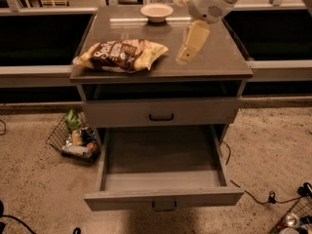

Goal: Place brown chip bag into middle drawer

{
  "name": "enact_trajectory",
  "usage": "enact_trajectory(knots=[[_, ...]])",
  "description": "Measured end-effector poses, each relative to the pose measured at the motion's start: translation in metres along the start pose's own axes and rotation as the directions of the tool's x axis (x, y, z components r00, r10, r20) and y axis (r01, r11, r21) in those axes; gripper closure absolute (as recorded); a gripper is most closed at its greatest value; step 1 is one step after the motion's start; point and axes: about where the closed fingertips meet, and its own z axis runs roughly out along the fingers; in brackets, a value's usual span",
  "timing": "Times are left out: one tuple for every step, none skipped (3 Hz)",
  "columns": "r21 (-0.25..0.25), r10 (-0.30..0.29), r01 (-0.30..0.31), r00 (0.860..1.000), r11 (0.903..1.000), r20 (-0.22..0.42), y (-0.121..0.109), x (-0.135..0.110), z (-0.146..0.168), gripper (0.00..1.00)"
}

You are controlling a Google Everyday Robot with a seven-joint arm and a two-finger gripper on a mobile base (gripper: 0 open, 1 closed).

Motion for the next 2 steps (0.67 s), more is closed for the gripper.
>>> enact_trajectory(knots=[[-0.040,0.011,-0.010,1.000,0.9991,0.028,-0.024,-0.006,0.056,0.00],[-0.091,0.003,0.002,0.999,0.9959,0.054,-0.040,-0.028,0.115,0.00]])
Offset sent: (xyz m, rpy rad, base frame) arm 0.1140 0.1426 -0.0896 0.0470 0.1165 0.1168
